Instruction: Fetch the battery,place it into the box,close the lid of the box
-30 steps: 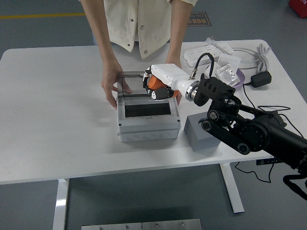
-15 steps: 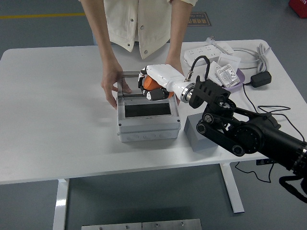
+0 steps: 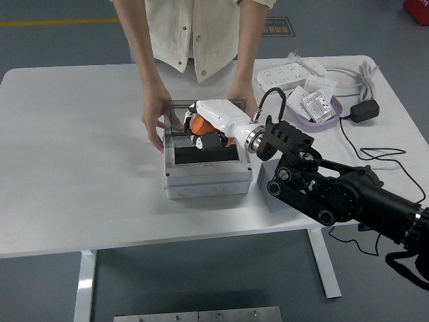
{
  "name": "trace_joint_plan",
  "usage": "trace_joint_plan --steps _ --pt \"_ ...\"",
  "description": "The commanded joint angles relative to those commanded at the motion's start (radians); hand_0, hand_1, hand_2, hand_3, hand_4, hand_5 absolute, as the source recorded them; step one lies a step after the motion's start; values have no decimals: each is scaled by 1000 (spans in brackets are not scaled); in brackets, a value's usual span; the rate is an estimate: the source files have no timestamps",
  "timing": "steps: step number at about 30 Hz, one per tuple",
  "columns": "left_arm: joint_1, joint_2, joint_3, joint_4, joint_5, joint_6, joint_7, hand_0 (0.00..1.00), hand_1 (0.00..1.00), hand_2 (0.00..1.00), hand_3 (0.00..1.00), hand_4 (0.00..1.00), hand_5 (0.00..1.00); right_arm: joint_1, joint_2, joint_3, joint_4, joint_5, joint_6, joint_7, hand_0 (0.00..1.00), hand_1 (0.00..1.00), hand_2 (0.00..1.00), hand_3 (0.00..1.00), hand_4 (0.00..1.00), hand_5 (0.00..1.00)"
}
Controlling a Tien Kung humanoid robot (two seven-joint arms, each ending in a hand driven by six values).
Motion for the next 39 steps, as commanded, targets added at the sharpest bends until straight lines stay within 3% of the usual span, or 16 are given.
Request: trace_joint_plan --steps 4,5,10,11,16,17,22,23,28,29,34,35,39 --pt "-3 -1 6 0 -6 0 -1 628 744 570 529 234 42 -2 4 -2 -1 -1 -1 3 274 307 305 301 24 2" --pt "-3 -1 7 0 -6 0 0 628 744 570 528 233 42 -2 4 -3 -1 -2 0 4 341 361 357 425 230 99" --pt "-5 0 12 0 -11 0 0 628 744 570 528 233 42 -3 7 -6 -3 0 7 11 341 361 357 425 230 99" --pt "-5 0 14 0 -13 0 0 628 743 570 529 231 40 -3 8 -6 -3 2 7 12 436 421 445 591 384 162" --pt "-9 1 31 0 -29 0 -2 628 743 570 529 231 40 -9 16 -16 -6 11 2 14 436 421 445 591 384 162" --pt "-10 1 34 0 -32 0 -3 627 743 570 529 229 38 -11 18 -18 -7 12 1 14 443 481 519 651 582 287" --pt "-11 0 44 0 -41 -1 -4 627 743 570 529 229 38 -20 24 -29 -14 13 -4 17 443 481 519 651 582 287" --pt "-11 0 45 0 -42 -1 -4 626 743 570 529 229 38 -21 24 -30 -15 14 -4 18 485 495 534 657 655 325" --pt "-11 0 48 0 -44 -2 -4 626 743 570 529 229 38 -23 18 -23 -11 16 -5 21 485 495 534 657 655 325" --pt "-12 0 50 0 -45 -2 -5 625 743 570 529 225 35 -22 16 -18 -7 16 -3 20 549 504 542 658 716 384" --pt "-12 -1 56 0 -51 -2 -5 625 743 570 529 225 35 -18 1 10 22 29 8 14 549 504 542 658 716 384" --pt "-12 -2 57 0 -51 -2 -5 624 743 568 525 221 37 -18 -3 18 30 34 11 13 610 525 544 668 800 469" --pt "-11 -3 56 0 -49 -3 -5 624 743 568 525 221 37 -16 -21 53 59 45 22 7 610 525 544 668 800 469"
